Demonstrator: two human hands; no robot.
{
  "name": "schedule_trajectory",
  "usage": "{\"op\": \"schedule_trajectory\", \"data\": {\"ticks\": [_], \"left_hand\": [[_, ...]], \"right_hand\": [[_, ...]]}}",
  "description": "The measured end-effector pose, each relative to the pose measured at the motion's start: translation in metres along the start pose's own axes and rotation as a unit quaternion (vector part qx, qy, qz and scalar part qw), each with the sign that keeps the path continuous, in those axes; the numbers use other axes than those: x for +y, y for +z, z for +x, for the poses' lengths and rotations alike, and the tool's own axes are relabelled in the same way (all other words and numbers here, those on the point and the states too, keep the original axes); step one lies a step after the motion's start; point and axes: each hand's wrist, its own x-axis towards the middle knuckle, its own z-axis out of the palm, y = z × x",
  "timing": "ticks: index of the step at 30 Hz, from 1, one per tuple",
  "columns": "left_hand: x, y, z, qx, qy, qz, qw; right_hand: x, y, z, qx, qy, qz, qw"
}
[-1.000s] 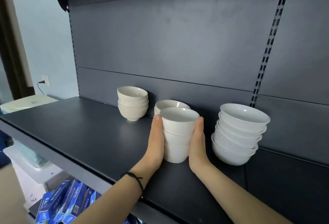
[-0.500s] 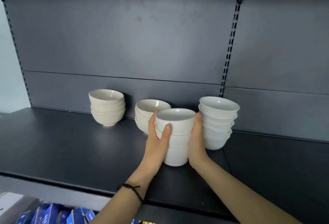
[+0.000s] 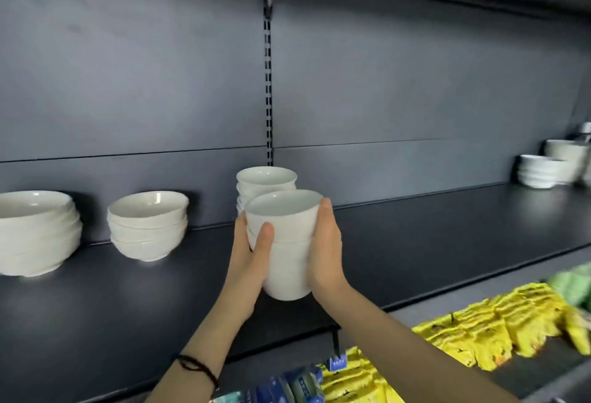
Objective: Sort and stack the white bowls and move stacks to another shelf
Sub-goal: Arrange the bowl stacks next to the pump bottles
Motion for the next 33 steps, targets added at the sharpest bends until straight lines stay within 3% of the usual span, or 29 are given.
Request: {"op": "schedule_trajectory", "data": {"ticks": [10, 17, 25, 33], "left_hand": [[0.002, 0.172, -0.016, -0.127, -0.027, -0.033, 0.991], [-0.002, 0.33, -0.032, -0.189, -0.046, -0.086, 0.977], [-0.009, 0.476, -0.045, -0.231, -0.035, -0.124, 0.964], [-0.032, 0.553, -0.017, -0.248, -0.05, -0.094, 0.963]], "right_hand": [[-0.044, -0.166, 0.004, 0.166, -0.009, 0.023, 0.986], [-0.082, -0.315, 0.018, 0.245, -0.044, -0.024, 0.968], [-0.119, -0.458, 0.039, 0.26, -0.075, -0.039, 0.962], [-0.117, -0.53, 0.087, 0.256, -0.078, -0.025, 0.963]]}}
